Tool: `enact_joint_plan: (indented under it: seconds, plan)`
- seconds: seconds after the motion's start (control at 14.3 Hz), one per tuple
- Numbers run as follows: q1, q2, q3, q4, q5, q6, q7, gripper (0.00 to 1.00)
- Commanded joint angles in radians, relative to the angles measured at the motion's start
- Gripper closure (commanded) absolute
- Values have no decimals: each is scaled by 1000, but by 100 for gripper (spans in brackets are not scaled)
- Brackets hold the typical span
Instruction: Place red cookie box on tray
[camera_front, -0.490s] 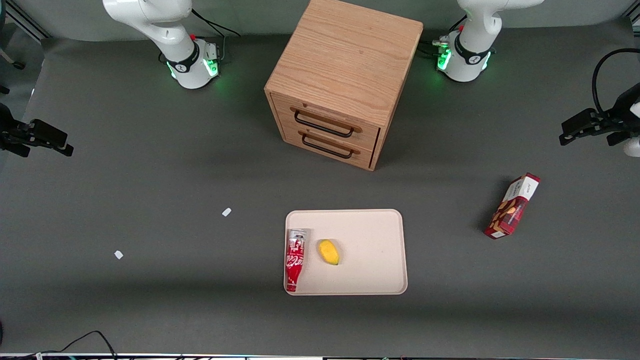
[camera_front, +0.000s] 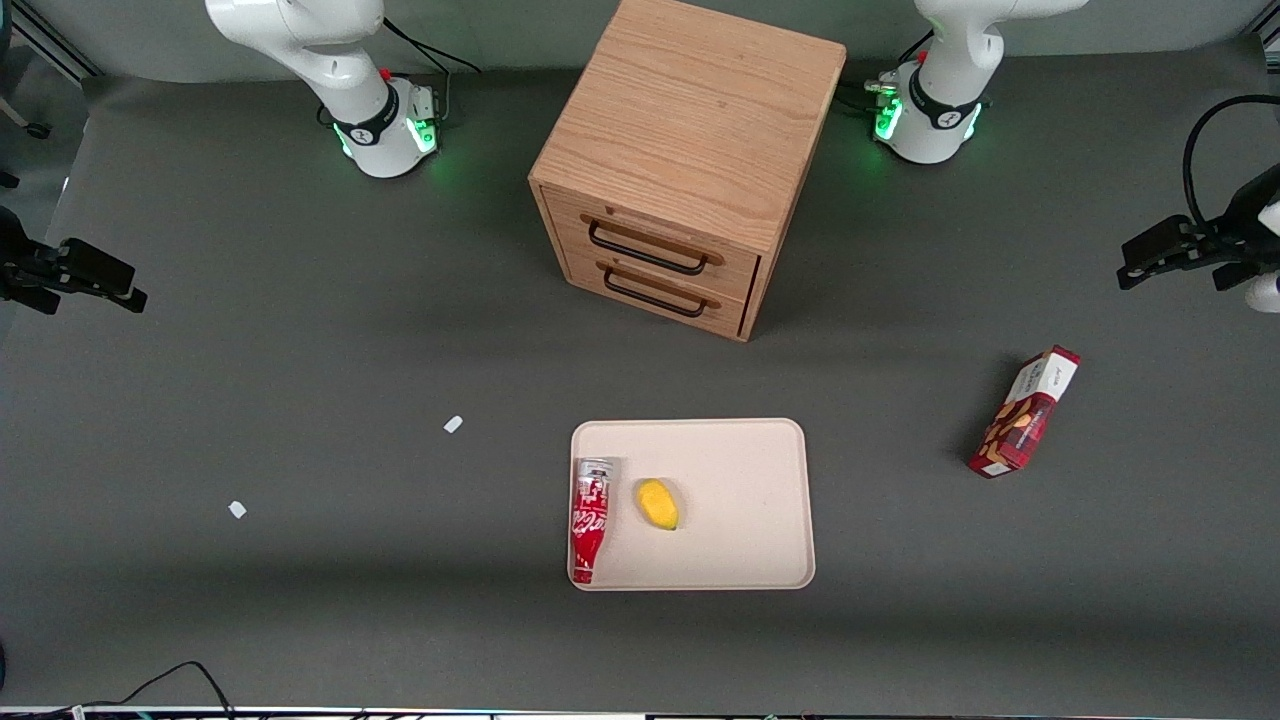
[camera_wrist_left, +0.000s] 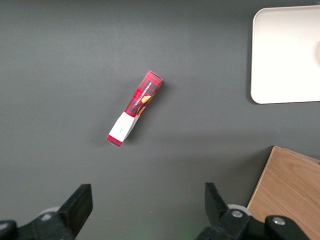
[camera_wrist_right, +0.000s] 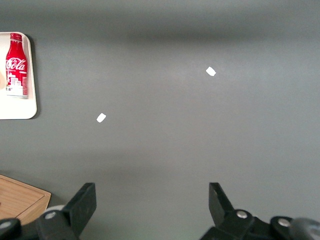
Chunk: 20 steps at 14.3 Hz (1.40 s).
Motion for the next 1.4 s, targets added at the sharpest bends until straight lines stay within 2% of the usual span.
enact_joint_plan:
  seconds: [0.0,0.14,0.21,0.42,0.63,0.98,1.19,1.26,1.33]
  plan:
    - [0,78,-11,6,26,10,27,0]
    - [-7,137,-11,-40,116,104,157,0]
    - [-6,158,-11,-84,131,181,205,0]
    - [0,201,-3,-267,133,463,296,0]
    - [3,253,0,-388,132,684,379,0]
    - [-1,329,61,-493,133,887,503,0]
    - [-1,364,72,-536,110,950,499,0]
    - [-3,376,72,-537,96,965,499,2]
    - [-3,384,72,-537,95,972,500,26]
